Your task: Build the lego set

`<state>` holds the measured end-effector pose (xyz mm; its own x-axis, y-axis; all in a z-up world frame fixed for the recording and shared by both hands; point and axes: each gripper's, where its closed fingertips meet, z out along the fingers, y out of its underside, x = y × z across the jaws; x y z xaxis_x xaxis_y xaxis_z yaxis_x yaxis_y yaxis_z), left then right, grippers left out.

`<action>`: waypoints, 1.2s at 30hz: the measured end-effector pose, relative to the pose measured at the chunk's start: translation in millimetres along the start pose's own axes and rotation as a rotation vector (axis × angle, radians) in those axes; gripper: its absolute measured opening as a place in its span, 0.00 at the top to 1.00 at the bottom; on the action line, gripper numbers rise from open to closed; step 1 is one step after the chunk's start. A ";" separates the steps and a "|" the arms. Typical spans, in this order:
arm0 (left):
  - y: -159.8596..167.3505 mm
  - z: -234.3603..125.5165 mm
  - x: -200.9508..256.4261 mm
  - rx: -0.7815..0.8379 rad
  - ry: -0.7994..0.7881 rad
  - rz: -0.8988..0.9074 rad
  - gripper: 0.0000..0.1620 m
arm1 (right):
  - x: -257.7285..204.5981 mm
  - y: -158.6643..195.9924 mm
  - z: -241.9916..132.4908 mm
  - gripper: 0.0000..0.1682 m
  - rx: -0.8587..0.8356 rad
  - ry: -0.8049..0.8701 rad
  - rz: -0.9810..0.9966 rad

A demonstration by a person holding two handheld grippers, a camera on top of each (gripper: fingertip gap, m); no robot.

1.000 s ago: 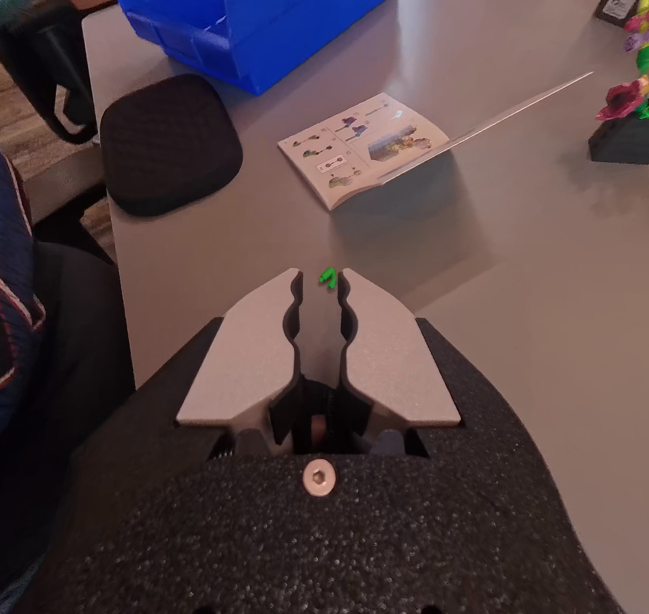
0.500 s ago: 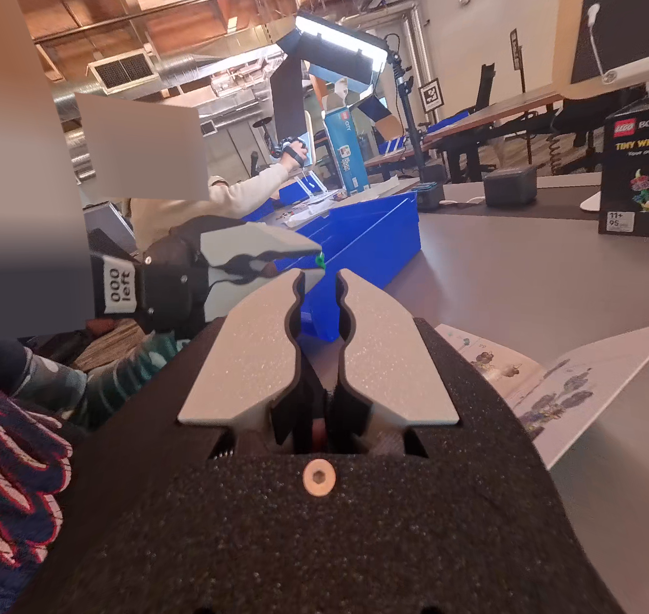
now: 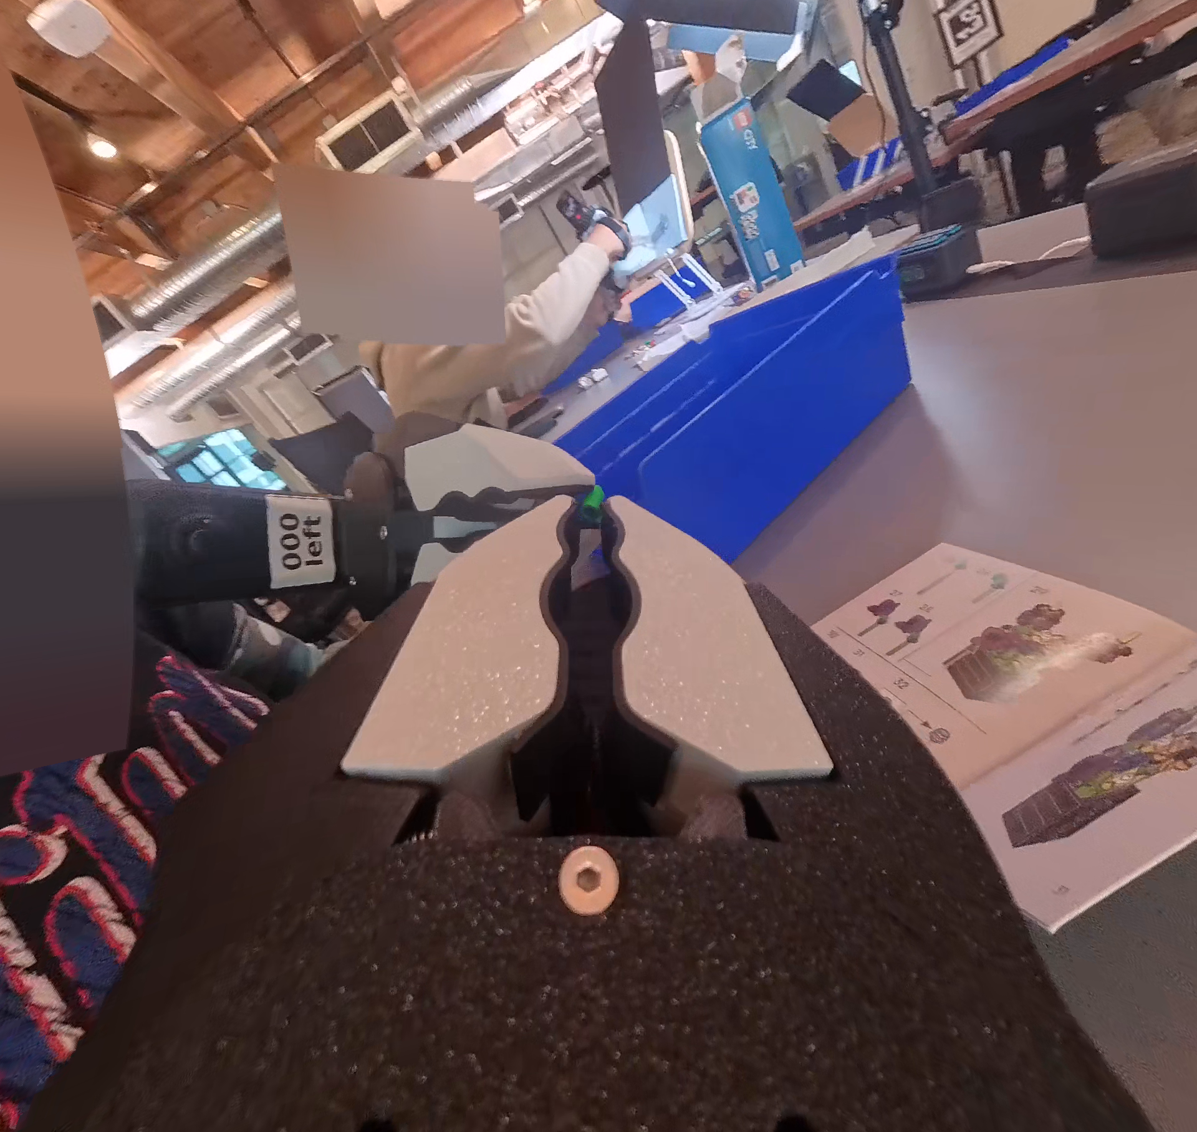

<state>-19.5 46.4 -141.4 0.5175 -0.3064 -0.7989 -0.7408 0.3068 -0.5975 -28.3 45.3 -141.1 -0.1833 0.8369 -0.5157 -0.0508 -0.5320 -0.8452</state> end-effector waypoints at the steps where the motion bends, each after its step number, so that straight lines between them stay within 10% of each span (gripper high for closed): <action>1: -2.8 -0.3 -0.5 0.017 0.000 -0.030 0.94 | -1.6 -1.6 -1.6 0.97 0.018 -0.024 0.012; 9: -26.4 -0.3 -7.9 0.300 0.226 -1.125 0.88 | -16.1 -26.3 -20.9 0.97 0.260 -0.199 0.117; 13: -32.9 0.6 -7.2 0.419 0.335 -1.367 0.93 | -20.5 -24.6 -21.4 0.97 0.255 -0.226 0.116; 26: -27.7 -1.6 2.9 0.405 0.373 -1.335 0.97 | -17.4 -7.3 -23.0 0.97 0.164 -0.211 0.117; 36: 32.8 9.6 77.4 -0.173 0.414 -0.648 0.97 | 52.1 41.6 -87.9 0.92 -0.460 0.301 -0.197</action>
<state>0.4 41.4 -223.4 0.6923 -0.6977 -0.1843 -0.4200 -0.1818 -0.8891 46.3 78.1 -215.4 0.0773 0.9501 -0.3023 0.3880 -0.3080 -0.8687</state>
